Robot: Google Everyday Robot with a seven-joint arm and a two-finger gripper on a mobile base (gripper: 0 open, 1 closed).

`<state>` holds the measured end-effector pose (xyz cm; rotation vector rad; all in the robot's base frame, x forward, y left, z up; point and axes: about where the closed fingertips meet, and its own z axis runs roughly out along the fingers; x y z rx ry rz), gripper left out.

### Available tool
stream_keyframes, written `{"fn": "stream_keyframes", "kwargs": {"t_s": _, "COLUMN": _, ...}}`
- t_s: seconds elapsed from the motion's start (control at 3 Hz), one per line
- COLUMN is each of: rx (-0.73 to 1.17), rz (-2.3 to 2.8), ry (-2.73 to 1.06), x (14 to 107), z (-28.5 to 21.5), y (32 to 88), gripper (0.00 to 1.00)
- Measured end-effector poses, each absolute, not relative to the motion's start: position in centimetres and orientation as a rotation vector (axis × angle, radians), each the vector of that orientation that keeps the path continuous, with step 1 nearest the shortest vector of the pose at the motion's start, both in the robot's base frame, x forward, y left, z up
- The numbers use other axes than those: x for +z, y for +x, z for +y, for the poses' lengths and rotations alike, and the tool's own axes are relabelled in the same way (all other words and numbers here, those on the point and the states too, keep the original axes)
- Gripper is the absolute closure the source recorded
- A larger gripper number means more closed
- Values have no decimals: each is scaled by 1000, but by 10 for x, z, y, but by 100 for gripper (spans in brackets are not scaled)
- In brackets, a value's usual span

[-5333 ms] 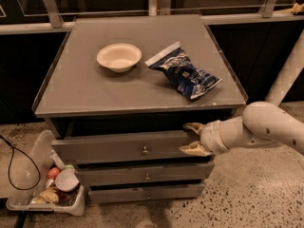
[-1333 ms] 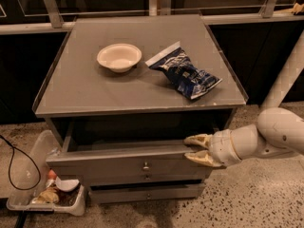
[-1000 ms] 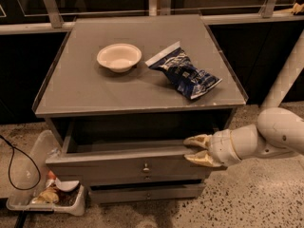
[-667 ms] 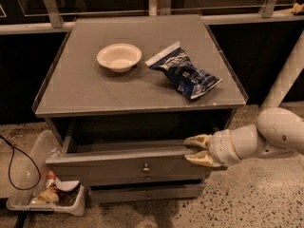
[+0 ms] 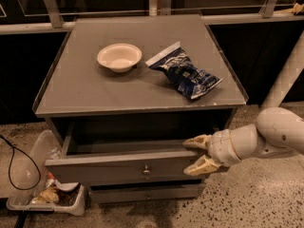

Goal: Open top drawer

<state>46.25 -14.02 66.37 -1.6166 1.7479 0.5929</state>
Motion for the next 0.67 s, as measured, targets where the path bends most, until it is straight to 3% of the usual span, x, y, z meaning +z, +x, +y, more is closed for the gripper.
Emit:
{"fn": "stream_keyframes", "kwargs": {"t_s": 0.33, "rx": 660, "rz": 1768, "ry": -1608, "x": 644, "z": -143, "y": 438, "gripper": 15}}
{"fn": "stream_keyframes", "kwargs": {"t_s": 0.67, "rx": 660, "rz": 1768, "ry": -1608, "x": 650, "z": -141, "y": 440, "gripper": 38}}
